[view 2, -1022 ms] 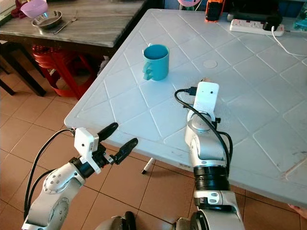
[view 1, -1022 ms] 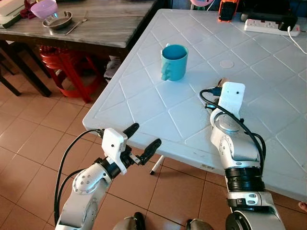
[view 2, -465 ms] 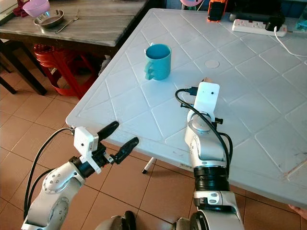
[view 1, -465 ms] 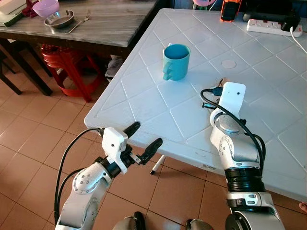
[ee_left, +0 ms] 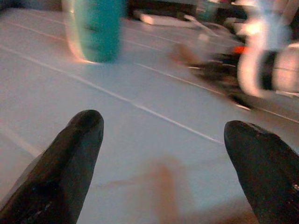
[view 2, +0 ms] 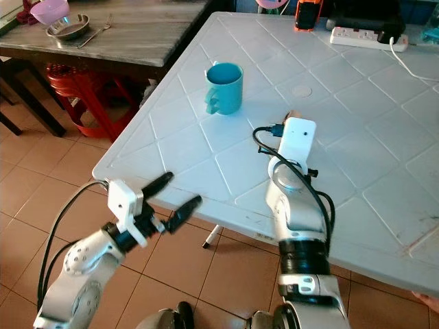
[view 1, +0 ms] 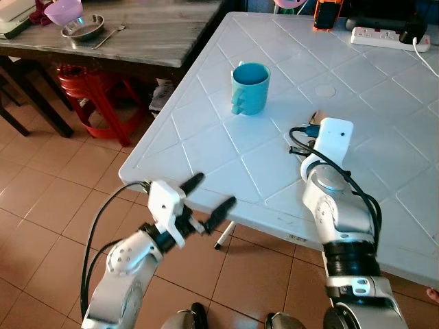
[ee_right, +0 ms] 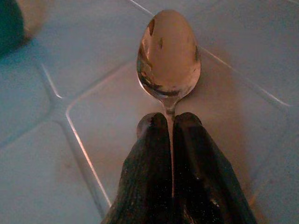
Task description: Setting the table
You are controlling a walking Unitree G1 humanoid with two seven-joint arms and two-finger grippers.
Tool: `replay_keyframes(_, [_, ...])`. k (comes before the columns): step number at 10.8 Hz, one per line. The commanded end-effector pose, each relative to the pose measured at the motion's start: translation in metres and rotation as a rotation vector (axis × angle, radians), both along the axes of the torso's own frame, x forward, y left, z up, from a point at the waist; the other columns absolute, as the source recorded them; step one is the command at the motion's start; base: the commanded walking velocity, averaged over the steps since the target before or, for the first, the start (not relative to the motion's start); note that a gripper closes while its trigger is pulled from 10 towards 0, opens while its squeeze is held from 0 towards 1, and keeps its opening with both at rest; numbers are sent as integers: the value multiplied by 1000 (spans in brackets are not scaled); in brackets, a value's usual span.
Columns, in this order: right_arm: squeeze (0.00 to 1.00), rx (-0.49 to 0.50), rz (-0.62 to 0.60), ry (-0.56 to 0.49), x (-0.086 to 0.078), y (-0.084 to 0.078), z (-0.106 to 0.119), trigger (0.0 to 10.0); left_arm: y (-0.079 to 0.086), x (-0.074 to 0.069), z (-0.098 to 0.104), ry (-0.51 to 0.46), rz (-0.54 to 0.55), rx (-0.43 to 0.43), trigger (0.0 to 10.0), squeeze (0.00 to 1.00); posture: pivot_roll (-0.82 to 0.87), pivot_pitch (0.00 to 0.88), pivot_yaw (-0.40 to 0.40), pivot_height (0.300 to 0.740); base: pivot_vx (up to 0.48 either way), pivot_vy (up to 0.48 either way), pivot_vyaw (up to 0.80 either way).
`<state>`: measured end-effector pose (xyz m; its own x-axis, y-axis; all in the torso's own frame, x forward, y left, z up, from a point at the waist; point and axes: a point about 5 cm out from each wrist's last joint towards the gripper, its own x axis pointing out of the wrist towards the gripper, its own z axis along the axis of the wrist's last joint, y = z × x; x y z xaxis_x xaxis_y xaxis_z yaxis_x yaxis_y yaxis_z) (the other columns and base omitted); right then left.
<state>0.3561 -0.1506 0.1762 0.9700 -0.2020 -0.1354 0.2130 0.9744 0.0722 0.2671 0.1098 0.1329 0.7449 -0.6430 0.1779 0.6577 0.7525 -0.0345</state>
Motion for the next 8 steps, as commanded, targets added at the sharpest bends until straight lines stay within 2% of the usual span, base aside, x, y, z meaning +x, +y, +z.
replay_keyframes(1, [0,0,47,-61,-3,8,7,0,12,5,0,-7,87,12,10000,0,-95,195,112,740,0,0,0])
replay_keyframes(2, [0,-36,66,-155,-9,9,19,3059,16,11,1,-5,154,-2,10000,0,-93,185,108,740,0,0,0])
replay_keyframes(3, [0,-82,77,-212,-15,10,26,10000,21,15,3,-15,214,3,10000,0,-95,178,106,740,0,0,0])
replay_keyframes(4, [0,-137,108,-274,-22,9,30,10000,27,23,3,-7,302,-4,10000,0,-100,169,103,740,0,0,0])
replay_keyframes(5, [0,-154,109,-296,-27,8,31,10000,29,25,2,3,335,-15,10000,0,-102,166,102,740,0,0,0])
replay_keyframes(7, [0,-232,106,-345,-41,6,30,10000,27,28,2,2,350,-19,10000,0,-108,155,100,740,0,0,0])
replay_keyframes(8, [0,-209,111,-329,-45,5,25,10000,27,30,3,-1,354,-22,10000,0,-108,155,100,740,0,0,0])
